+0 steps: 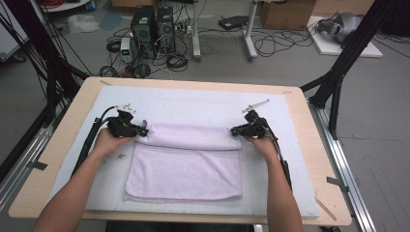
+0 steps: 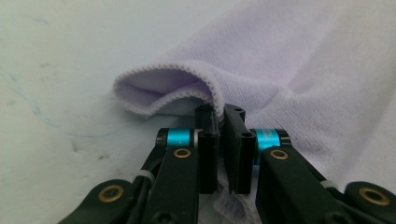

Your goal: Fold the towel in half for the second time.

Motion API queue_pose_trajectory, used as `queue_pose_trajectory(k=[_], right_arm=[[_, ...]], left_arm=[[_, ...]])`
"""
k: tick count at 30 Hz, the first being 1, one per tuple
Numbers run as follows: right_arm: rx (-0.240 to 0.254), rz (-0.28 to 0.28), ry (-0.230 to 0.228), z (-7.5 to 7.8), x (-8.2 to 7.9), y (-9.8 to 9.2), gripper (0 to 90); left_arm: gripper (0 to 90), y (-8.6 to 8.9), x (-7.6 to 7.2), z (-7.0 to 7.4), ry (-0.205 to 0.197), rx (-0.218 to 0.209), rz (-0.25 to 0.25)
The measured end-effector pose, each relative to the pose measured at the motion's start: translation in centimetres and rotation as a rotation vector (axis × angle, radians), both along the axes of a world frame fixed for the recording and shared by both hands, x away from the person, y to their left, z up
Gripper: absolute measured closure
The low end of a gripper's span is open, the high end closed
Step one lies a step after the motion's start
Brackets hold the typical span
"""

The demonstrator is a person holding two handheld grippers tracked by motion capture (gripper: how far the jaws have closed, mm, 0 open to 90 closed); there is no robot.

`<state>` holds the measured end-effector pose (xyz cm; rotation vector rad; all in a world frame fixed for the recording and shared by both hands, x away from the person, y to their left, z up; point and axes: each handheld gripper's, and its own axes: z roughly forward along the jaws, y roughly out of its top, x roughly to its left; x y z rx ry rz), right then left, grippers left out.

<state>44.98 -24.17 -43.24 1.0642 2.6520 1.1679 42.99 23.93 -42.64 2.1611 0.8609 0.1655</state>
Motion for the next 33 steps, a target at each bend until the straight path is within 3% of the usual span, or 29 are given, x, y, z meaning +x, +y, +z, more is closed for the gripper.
queue_pose_trajectory(k=[3,4,6,9,11,14,15,18,22,25,30,33], right_arm=[[0.026,0.028,-0.053,1.5,-0.7,0.1,85.1],[0.057,0.033,-0.064,2.2,-1.2,-0.1,85.2],[0.103,0.056,-0.095,3.8,-2.5,-0.4,85.3],[0.149,0.103,-0.147,5.5,-5.7,-0.8,85.1],[0.157,0.142,-0.146,5.6,-8.0,-1.0,83.1],[0.17,0.168,-0.158,4.9,-10.7,-1.3,74.8],[0.16,0.169,-0.144,4.7,-10.9,-1.4,69.2],[0.143,0.149,-0.154,4.2,-10.9,-1.3,63.4],[0.128,0.112,-0.164,3.7,-9.4,-0.9,53.8],[0.173,0.091,-0.155,3.7,-8.0,-0.8,51.4],[0.167,0.085,-0.099,3.1,-5.6,0.1,48.6],[0.122,0.077,-0.068,2.2,-4.5,0.7,48.5]], left_arm=[[84.9,0.7,-1.1,1.6,-0.058,-0.023,0.009],[85.1,1.0,-1.8,2.0,-0.09,-0.043,0.011],[85.3,1.7,-3.3,2.2,-0.11,-0.082,0.003],[84.5,2.6,-6.2,1.2,-0.107,-0.102,-0.032],[81.1,3.0,-8.1,0.1,-0.088,-0.081,-0.056],[62.0,3.7,-9.8,-1.1,-0.06,-0.038,-0.065],[60.9,3.9,-9.9,-1.2,-0.057,-0.028,-0.064],[50.5,4.0,-9.3,-0.5,-0.06,-0.034,-0.04],[46.3,3.2,-7.7,1.3,-0.091,-0.058,-0.029],[45.5,2.7,-6.2,2.2,-0.095,-0.095,-0.011],[44.4,1.3,-3.2,2.7,-0.082,-0.091,0.03],[46.9,0.1,-1.7,2.0,-0.03,-0.053,0.025]])
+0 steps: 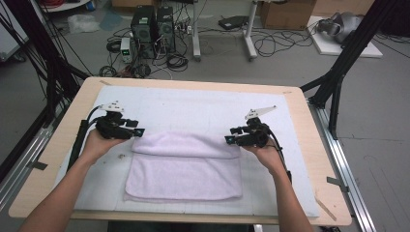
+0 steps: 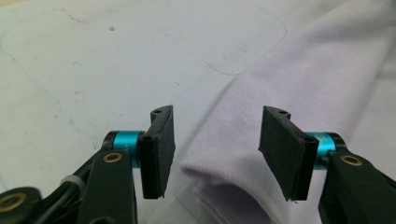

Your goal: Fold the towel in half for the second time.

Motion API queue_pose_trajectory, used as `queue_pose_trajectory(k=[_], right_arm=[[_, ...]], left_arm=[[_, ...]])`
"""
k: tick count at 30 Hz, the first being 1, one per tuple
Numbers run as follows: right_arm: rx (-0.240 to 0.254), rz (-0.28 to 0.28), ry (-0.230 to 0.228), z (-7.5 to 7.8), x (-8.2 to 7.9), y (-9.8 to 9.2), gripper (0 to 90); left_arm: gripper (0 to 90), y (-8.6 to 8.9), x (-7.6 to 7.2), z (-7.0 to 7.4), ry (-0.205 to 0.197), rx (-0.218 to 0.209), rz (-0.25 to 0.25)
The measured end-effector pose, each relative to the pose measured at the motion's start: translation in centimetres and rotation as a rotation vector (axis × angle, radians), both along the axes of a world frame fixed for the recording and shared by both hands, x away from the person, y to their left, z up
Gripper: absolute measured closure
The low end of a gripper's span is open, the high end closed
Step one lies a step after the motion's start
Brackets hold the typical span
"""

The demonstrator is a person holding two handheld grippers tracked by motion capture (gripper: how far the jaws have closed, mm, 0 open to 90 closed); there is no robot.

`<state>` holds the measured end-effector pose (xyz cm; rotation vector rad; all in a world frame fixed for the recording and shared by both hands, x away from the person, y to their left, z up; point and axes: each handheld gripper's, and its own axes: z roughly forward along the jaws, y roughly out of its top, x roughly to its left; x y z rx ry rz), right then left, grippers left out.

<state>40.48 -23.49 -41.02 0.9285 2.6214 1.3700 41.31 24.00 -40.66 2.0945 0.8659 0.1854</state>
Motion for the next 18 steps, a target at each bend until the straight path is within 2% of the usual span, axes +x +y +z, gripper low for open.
queue_pose_trajectory(k=[2,4,5,6,7,9,11,13,18], right_arm=[[0.002,-0.008,0.044,-0.8,0.6,0.0,50.4],[-0.005,0.015,0.096,-1.5,0.9,-0.2,61.1],[0.002,0.027,0.12,-1.8,1.0,-0.2,64.6],[0.011,0.037,0.135,-1.9,1.0,-0.2,70.5],[0.014,0.052,0.136,-1.9,0.9,-0.2,78.3],[0.009,0.068,0.129,-1.6,0.7,-0.1,84.0],[-0.003,0.072,0.102,-1.1,0.4,0.0,85.2],[-0.003,0.069,0.071,-0.5,0.0,0.1,85.3],[0.029,0.086,-0.015,1.9,-1.8,-0.2,85.3]], left_arm=[[51.7,-0.6,0.7,-0.9,0.059,0.019,-0.028],[63.9,-0.8,0.9,-1.7,0.11,0.045,-0.059],[69.5,-0.8,1.0,-2.0,0.132,0.042,-0.082],[76.9,-0.8,0.9,-2.1,0.13,0.039,-0.086],[80.5,-0.7,0.7,-2.0,0.115,0.033,-0.09],[86.2,-0.6,0.4,-1.6,0.093,0.035,-0.091],[87.2,-0.4,-0.1,-0.9,0.058,0.038,-0.09],[87.5,-0.1,-0.7,-0.1,0.021,0.019,-0.089],[87.9,0.6,-3.2,2.1,-0.072,-0.013,-0.097]])
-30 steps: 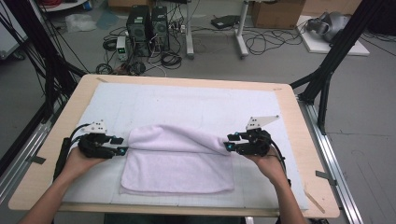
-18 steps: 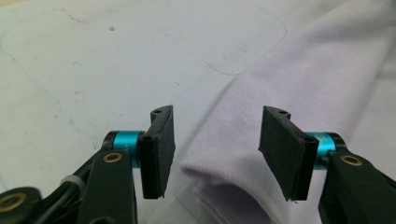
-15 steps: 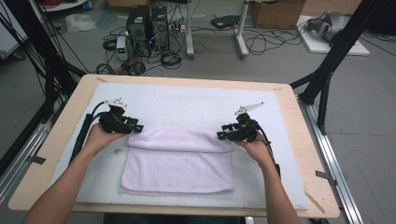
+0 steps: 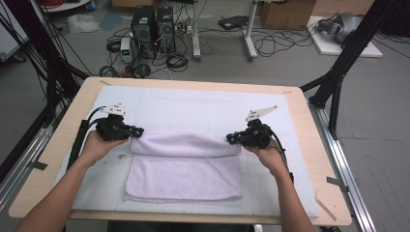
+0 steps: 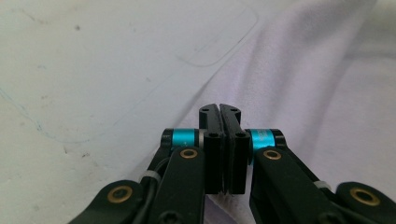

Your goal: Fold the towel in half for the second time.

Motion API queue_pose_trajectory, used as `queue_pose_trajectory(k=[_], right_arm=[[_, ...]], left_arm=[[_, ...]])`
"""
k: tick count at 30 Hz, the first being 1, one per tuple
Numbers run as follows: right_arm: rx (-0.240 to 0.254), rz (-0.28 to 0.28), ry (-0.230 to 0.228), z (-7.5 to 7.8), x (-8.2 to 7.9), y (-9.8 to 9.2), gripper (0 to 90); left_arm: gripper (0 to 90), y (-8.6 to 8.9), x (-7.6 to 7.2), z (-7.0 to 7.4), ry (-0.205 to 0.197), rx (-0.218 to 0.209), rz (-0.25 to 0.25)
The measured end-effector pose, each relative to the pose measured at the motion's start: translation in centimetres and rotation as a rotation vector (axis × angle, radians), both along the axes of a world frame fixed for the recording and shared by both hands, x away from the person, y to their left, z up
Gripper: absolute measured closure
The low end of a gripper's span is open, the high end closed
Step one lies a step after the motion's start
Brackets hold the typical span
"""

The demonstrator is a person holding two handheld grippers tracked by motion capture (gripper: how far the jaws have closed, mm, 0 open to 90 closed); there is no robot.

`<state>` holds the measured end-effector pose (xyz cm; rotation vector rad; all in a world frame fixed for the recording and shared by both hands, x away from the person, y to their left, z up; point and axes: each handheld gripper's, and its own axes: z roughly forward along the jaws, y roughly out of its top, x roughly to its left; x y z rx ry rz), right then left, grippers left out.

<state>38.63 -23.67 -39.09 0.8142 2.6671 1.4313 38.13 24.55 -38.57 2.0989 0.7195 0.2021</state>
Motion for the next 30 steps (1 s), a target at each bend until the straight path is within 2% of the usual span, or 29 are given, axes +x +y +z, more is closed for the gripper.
queue_pose_trajectory(k=[2,5,6,8,10,13,17,18,19,23,25,26,27,28,29,30], right_arm=[[0.014,0.018,-0.044,1.2,-1.6,-0.2,85.2],[0.043,0.053,-0.096,2.2,-4.7,-0.6,84.5],[0.058,0.067,-0.105,2.2,-5.7,-0.7,82.9],[0.066,0.071,-0.104,1.8,-7.1,-1.0,74.2],[0.066,0.064,-0.106,1.3,-7.6,-1.3,71.6],[0.051,0.043,-0.093,0.6,-7.2,-1.4,65.4],[0.024,0.047,-0.065,-0.4,-6.8,-0.7,58.2],[0.022,0.061,-0.055,-0.6,-6.8,-0.4,57.9],[0.009,0.071,-0.062,-0.9,-6.9,-0.1,57.2],[-0.05,0.092,-0.031,-2.1,-7.3,0.6,54.7],[-0.073,0.092,-0.022,-2.9,-7.4,0.8,56.5],[-0.086,0.094,-0.02,-3.3,-7.5,0.9,60.9],[-0.1,0.095,-0.021,-3.6,-7.5,1.0,68.9],[-0.111,0.109,-0.016,-3.8,-7.6,1.0,80.7],[-0.114,0.132,-0.015,-3.9,-7.7,1.1,84.7],[-0.116,0.132,-0.021,-3.8,-7.8,1.1,85.1]], left_arm=[[87.8,0.3,-1.7,0.5,-0.032,-0.009,-0.017],[86.7,1.1,-4.7,0.2,-0.043,-0.016,-0.056],[83.9,1.4,-5.5,-0.1,-0.044,-0.015,-0.06],[69.8,1.8,-6.6,-0.6,-0.039,-0.014,-0.05],[64.5,2.0,-6.8,-0.7,-0.042,-0.001,-0.047],[57.4,1.6,-6.5,-0.6,-0.039,-0.009,-0.036],[51.8,0.4,-6.0,-1.4,0.006,-0.005,-0.067],[51.8,0.1,-6.0,-1.7,0.017,-0.002,-0.078],[51.8,-0.1,-6.1,-2.0,0.027,0.006,-0.093],[54.5,-0.8,-6.6,-3.0,0.045,0.034,-0.137],[65.8,-1.0,-6.9,-3.4,0.049,0.059,-0.16],[71.7,-1.1,-6.9,-3.6,0.054,0.071,-0.179],[81.5,-1.2,-7.0,-3.7,0.048,0.088,-0.187],[85.9,-1.1,-7.1,-3.8,0.042,0.095,-0.185],[87.0,-1.1,-7.2,-3.7,0.037,0.083,-0.183],[87.4,-0.8,-7.4,-3.4,0.024,0.087,-0.179]])
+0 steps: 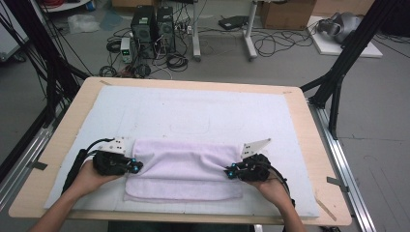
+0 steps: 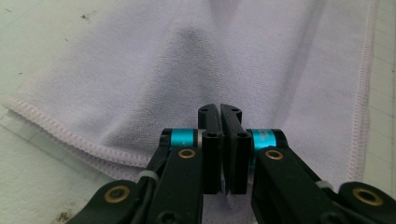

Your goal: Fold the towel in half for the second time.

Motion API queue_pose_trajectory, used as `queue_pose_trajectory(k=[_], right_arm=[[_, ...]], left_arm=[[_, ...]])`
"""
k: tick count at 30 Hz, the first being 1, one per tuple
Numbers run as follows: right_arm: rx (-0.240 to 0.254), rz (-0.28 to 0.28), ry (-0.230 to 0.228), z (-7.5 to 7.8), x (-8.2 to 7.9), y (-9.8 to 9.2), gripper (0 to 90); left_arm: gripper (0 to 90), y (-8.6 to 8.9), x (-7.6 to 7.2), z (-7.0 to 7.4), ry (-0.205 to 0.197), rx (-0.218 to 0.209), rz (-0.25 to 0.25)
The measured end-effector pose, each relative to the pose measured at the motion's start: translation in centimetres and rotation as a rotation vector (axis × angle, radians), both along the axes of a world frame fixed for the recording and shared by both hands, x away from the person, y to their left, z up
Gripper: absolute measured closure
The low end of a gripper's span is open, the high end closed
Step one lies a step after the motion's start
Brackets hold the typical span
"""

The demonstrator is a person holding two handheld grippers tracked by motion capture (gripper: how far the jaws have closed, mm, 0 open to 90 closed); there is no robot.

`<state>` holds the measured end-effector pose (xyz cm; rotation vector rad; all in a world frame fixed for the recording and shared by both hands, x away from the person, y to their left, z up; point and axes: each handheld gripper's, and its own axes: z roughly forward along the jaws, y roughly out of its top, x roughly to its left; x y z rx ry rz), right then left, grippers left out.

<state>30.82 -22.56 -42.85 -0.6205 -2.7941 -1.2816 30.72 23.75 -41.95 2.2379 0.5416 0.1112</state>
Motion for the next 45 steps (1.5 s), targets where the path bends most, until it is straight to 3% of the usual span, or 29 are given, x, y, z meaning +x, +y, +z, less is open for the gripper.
queue_pose_trajectory(k=[4,6,8,12,15,17,21,25,29,30,32,35,39,42,45], right_arm=[[0.103,0.017,-0.023,2.0,-1.3,-1.0,83.7],[0.154,0.029,-0.027,2.9,-2.0,-1.6,77.6],[0.184,0.023,-0.035,3.5,-2.4,-2.1,73.6],[0.164,0.005,-0.033,3.0,-2.1,-2.0,71.3],[0.092,0.009,-0.017,1.7,-1.8,-0.9,67.4],[0.052,0.026,-0.017,0.8,-1.7,-0.2,65.7],[0.019,0.05,-0.003,-0.4,-2.0,0.5,64.5],[0.031,0.06,-0.014,-0.3,-2.7,0.3,64.3],[0.02,0.048,0.003,-1.0,-2.9,0.1,65.2],[0.015,0.048,-0.002,-1.3,-3.0,0.2,68.0],[0.015,0.052,-0.015,-1.4,-3.1,0.3,81.9],[0.03,0.058,0.003,-1.2,-2.9,0.1,86.7],[0.074,0.058,-0.014,0.1,-3.1,-0.5,87.3],[0.12,0.054,-0.052,1.7,-3.4,-1.2,87.4],[0.133,0.064,-0.065,2.7,-3.9,-1.7,87.4]], left_arm=[[87.0,1.6,-1.4,1.6,-0.033,-0.044,0.014],[78.0,2.4,-2.0,2.1,-0.044,-0.053,0.042],[71.8,2.8,-2.3,2.3,-0.041,-0.064,0.036],[69.5,2.1,-2.2,1.9,-0.035,-0.058,0.028],[69.1,1.1,-2.0,1.1,-0.019,-0.049,0.008],[68.1,0.5,-1.8,0.5,-0.005,-0.03,-0.009],[67.1,0.0,-2.1,-0.6,0.006,0.023,-0.032],[66.5,0.4,-2.5,-0.9,0.008,0.02,-0.025],[66.2,0.2,-2.7,-1.4,0.002,0.028,-0.023],[70.6,0.0,-2.9,-1.5,-0.012,0.031,-0.027],[84.4,-0.3,-3.0,-1.5,-0.025,0.038,-0.028],[87.2,-0.3,-3.0,-1.0,-0.037,0.034,-0.018],[87.5,0.0,-3.5,0.5,-0.057,0.0,-0.014],[87.6,0.4,-4.1,1.8,-0.068,-0.039,-0.007],[87.6,0.6,-5.2,2.5,-0.069,-0.053,-0.016]])
